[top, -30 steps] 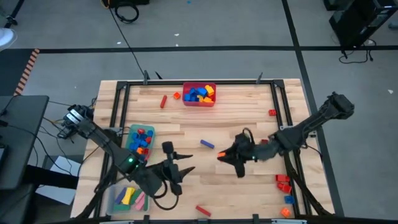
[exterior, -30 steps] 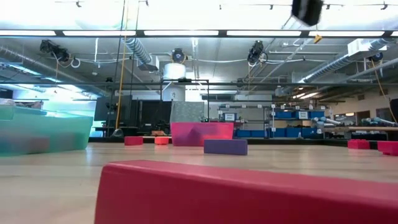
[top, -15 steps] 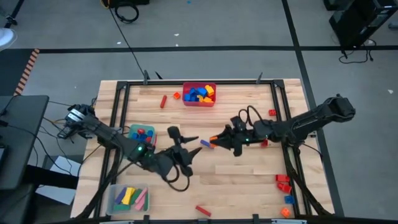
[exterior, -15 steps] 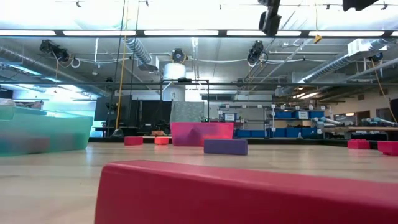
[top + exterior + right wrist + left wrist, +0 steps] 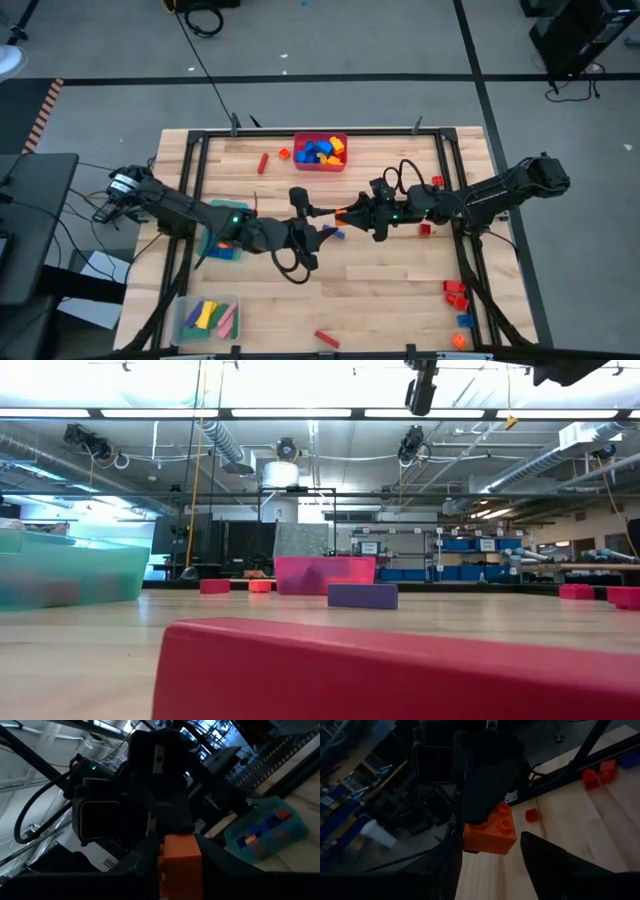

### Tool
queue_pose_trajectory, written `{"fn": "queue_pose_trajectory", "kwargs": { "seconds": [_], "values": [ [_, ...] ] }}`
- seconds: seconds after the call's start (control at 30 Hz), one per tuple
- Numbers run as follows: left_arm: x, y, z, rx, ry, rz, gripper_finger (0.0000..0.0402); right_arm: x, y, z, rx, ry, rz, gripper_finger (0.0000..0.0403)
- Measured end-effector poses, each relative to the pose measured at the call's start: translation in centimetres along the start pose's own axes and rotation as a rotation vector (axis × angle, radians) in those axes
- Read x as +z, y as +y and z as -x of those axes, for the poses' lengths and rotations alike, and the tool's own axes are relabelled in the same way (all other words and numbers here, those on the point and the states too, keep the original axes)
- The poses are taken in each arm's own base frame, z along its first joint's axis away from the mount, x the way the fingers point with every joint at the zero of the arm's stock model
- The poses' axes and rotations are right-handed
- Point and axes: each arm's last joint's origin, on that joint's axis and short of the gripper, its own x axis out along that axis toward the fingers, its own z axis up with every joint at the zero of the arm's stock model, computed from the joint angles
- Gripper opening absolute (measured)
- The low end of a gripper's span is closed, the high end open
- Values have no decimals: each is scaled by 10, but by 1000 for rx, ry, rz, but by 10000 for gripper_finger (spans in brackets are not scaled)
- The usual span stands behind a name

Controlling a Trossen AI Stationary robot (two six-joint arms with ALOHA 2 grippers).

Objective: Sort blocks by size
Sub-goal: Put the orange 4 studded building block into the teal bin

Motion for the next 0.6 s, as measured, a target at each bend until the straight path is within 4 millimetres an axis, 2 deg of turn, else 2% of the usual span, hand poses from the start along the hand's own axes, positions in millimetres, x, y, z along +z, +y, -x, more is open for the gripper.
{"fn": "queue_pose_trajectory", "kwargs": {
  "seconds": [0.3,0.6],
  "values": [
    [-3,9,-12,-25,-34,28,209,2,-1,0,-3,-7,1,107],
    [-7,-4,-28,-6,-54,-29,199,0,-2,0,-12,14,2,107]
  ]
}}
